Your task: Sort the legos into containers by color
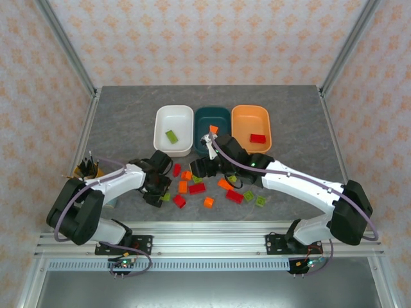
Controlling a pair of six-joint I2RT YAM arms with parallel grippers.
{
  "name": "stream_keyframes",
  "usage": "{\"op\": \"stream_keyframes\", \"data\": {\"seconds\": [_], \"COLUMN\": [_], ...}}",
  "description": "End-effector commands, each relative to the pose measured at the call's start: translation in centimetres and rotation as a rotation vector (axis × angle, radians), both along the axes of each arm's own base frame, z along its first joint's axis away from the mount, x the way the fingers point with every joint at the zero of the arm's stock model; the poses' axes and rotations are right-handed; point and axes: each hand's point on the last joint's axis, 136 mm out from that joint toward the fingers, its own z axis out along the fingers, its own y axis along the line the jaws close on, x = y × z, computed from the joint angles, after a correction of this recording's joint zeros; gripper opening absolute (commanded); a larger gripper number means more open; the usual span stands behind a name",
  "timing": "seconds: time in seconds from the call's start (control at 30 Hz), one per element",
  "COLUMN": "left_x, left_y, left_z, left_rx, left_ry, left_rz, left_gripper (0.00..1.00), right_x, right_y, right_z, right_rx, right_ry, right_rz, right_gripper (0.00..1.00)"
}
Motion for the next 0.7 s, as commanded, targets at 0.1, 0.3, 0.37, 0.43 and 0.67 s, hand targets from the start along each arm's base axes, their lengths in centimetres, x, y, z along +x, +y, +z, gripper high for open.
{"op": "stream_keyframes", "data": {"seconds": [0.1, 0.3, 0.37, 0.43, 0.67], "left_x": [0.2, 0.9, 1.2, 1.6, 3.0], "left_y": [0.2, 0.5, 0.6, 0.7, 1.3], "left_z": [-1.0, -1.9, -2.1, -2.0, 0.1], "left_rx": [0.019, 0.034, 0.040, 0.046, 0.086], "left_ry": [-0.011, -0.062, -0.085, -0.115, -0.198], "left_rz": [0.022, 0.005, -0.006, -0.016, -0.086], "left_gripper": [0.50, 0.39, 0.36, 0.33, 0.24], "right_x": [-0.1, -0.1, 0.0, 0.0, 0.2], "right_y": [-0.2, 0.1, 0.2, 0.2, 0.1], "right_z": [0.0, 0.3, 0.4, 0.6, 0.8], "right_rx": [0.009, 0.030, 0.037, 0.041, 0.048], "right_ry": [0.002, 0.009, 0.009, 0.009, 0.013], "right_rz": [-0.017, -0.022, -0.024, -0.027, -0.040], "right_gripper": [0.64, 0.64, 0.64, 0.64, 0.64]}}
